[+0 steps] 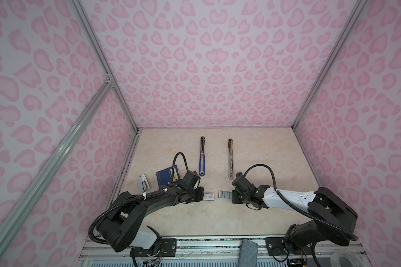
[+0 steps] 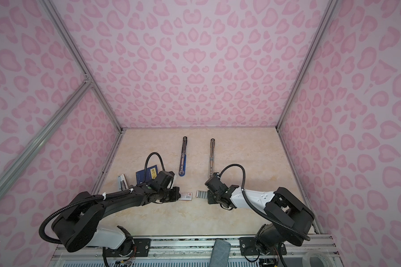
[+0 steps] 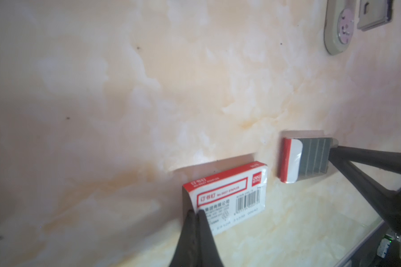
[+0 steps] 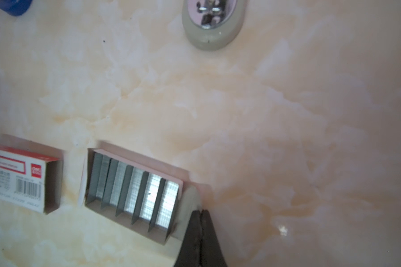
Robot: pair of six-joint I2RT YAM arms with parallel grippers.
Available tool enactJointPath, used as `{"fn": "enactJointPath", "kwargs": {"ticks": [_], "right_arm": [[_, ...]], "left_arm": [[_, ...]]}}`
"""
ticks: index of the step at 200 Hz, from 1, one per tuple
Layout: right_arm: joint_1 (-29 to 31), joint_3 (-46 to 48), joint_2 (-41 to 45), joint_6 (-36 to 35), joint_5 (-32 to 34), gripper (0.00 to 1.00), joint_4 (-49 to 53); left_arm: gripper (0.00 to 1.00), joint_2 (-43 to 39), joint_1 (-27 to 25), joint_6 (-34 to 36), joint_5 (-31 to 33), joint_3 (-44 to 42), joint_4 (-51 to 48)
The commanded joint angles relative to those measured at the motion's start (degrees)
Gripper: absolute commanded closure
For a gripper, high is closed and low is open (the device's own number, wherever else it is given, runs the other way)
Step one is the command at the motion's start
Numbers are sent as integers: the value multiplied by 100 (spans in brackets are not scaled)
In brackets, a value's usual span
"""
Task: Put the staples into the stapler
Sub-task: 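Slide the staple tray out of the sleeve with the right gripper, away from the left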
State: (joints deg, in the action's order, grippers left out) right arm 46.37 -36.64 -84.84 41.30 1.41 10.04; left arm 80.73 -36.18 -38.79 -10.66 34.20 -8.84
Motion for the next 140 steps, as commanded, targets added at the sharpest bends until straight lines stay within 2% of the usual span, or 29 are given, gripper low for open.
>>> {"fn": "enactJointPath", "kwargs": {"ticks": [1, 28, 79, 89, 93, 118, 140], "right_arm": [[-7, 73, -29, 212, -176, 100, -323], [16, 131, -183, 493, -478, 100, -859], [269, -204, -661, 751, -574, 100, -1229], [308, -254, -735, 782, -621, 100, -1292], [321, -270, -759, 798, -637, 100, -1315], [388, -317, -803, 818, -676, 100, -1338], [398, -216, -684, 818, -639, 93, -1322]], "left_arm": [[97, -207, 117, -19, 293, -100, -301], [96, -407, 223, -41, 377, -202, -410], [66, -627, 246, -83, 565, -243, -637], [65, -692, 244, -94, 613, -223, -709], [60, -725, 243, -102, 640, -220, -742], [57, -964, 243, -114, 721, -144, -921], [57, -1078, 222, -24, 555, -18, -949]]}}
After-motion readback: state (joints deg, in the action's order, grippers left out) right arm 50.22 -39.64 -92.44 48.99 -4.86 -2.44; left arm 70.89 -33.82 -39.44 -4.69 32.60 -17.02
